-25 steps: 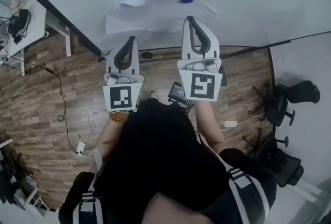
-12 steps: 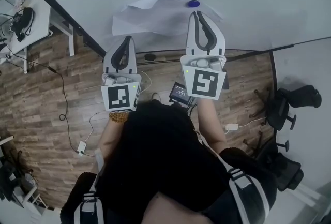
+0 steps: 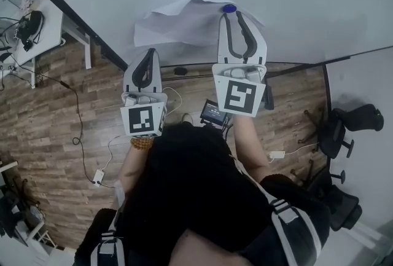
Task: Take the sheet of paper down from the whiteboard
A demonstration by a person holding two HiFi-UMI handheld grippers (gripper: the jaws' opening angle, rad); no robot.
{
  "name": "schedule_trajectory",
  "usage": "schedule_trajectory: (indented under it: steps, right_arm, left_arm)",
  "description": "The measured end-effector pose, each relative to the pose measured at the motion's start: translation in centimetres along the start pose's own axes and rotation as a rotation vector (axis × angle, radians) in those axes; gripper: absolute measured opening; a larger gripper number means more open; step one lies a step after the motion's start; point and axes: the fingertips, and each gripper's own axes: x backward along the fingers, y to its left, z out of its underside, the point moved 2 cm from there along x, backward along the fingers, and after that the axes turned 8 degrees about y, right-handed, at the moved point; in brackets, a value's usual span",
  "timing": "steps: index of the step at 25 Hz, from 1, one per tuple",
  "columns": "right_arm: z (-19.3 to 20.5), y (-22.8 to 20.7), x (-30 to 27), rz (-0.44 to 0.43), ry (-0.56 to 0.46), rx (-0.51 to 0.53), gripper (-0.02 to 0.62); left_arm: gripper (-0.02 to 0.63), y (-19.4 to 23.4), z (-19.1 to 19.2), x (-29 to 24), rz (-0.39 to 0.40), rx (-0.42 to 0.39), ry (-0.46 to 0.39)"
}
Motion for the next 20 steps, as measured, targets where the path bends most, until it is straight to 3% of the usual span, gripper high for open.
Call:
schedule_trajectory:
  steps: [11, 20]
  right_arm:
    - [0.5, 0.0, -1.1, 0.036, 0.011, 0.082, 0.123]
    - [0.8, 0.1, -1.6, 0.017, 0.017, 0.080, 0.127]
  left_arm:
    - [0.011, -0.3, 0.4, 0.1, -0.005, -0.005, 0.013]
    - [0.011, -0.2, 0.7, 0.0, -0.014, -0.004, 0.022]
